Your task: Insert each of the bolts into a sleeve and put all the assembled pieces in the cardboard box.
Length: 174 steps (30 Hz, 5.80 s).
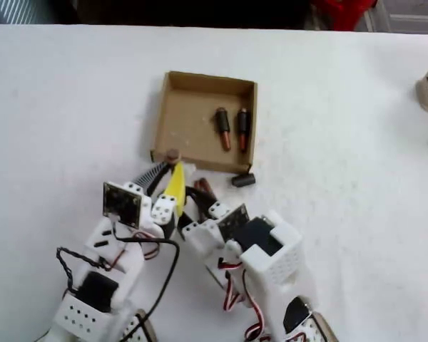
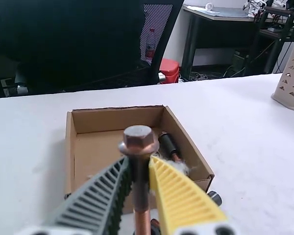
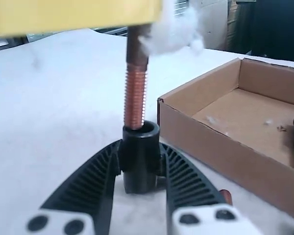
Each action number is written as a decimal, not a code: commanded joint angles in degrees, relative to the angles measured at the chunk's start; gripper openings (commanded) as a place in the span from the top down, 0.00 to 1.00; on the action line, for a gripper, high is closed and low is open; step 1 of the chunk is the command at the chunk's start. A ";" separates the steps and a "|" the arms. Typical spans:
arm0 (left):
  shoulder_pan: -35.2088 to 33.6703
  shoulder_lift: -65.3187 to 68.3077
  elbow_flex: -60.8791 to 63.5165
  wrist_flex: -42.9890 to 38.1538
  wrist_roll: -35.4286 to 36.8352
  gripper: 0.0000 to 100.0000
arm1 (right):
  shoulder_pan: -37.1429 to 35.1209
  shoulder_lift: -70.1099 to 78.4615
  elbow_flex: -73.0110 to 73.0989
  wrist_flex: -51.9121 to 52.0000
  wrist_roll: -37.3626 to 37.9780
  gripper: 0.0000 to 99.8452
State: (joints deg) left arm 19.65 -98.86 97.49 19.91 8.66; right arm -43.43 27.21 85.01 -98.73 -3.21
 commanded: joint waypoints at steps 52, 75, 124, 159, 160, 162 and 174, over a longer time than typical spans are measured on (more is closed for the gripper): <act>2.33 -0.66 -0.18 19.52 -0.62 0.97 | 0.92 -3.47 -0.09 -1.45 0.26 0.98; -0.84 -1.01 -0.44 16.53 -0.26 0.63 | 0.92 -3.47 -0.18 -1.27 0.26 0.98; -27.12 -1.01 -8.70 43.34 -0.70 0.98 | 5.67 -12.09 4.22 -0.22 0.70 0.98; -32.75 -1.01 -0.26 37.71 -0.70 0.98 | 17.71 -76.62 -21.36 107.74 0.70 0.98; -32.75 -1.01 -0.26 37.71 -0.70 0.98 | 17.71 -75.47 -24.00 110.81 0.70 0.98; -32.75 -1.01 -0.26 37.71 -0.70 0.98 | 17.80 -72.04 -29.98 116.62 0.79 0.98; -32.75 -1.01 -0.26 37.71 -0.70 0.98 | 21.93 -34.95 -74.46 140.53 0.79 0.98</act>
State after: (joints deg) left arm -12.26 -99.21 97.32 58.07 8.40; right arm -23.03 -14.37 23.03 39.65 -3.21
